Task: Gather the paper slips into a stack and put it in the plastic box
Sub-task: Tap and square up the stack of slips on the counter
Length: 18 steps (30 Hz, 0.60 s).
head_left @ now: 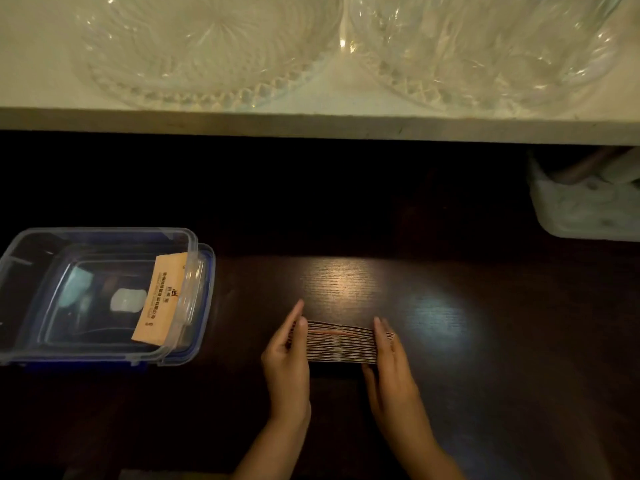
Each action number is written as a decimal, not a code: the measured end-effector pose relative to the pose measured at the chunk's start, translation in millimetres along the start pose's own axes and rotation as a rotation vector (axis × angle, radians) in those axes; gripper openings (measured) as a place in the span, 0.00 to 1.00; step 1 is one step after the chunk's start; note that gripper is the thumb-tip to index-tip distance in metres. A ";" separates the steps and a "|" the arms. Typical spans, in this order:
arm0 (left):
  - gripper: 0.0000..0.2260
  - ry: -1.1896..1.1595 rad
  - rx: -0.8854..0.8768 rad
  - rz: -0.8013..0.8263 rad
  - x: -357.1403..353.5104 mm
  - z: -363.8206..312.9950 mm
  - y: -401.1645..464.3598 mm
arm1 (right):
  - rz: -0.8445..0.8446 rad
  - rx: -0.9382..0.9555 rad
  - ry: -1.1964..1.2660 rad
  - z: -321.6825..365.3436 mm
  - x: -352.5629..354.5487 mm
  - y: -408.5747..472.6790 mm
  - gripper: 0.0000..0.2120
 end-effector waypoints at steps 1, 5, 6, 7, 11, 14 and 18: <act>0.12 -0.026 -0.002 0.004 0.1 2.3 0.0 | -0.015 -0.011 0.014 0.4 -1.1 0.1 0.46; 0.11 0.004 -0.030 0.093 2.0 5.3 -2.9 | -0.061 -0.035 0.036 -0.1 -3.6 2.0 0.47; 0.11 -0.016 -0.016 0.146 3.0 5.1 -2.8 | -0.059 -0.030 0.027 0.0 -3.1 3.1 0.47; 0.14 -0.040 0.001 0.220 4.2 6.0 -2.8 | -0.054 -0.025 0.015 -0.2 -2.4 4.2 0.46; 0.30 0.346 -0.162 0.520 11.7 6.5 0.1 | -0.040 -0.010 -0.025 -4.4 2.0 7.4 0.40; 0.29 0.574 -0.302 0.507 16.7 3.9 13.3 | -0.016 -0.018 -0.111 -5.8 4.1 8.9 0.38; 0.26 0.590 -0.295 0.548 18.9 0.8 23.7 | -0.017 0.064 -0.300 1.6 20.5 18.3 0.34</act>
Point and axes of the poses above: each hand's wrist, its own y-axis towards the middle knuckle, its own x-axis out of the back of the hand, z = x × y, the point moved 5 cm from there along y, towards the middle knuckle, and after that the axes turned 3 degrees about -z, right-handed, at the moved point
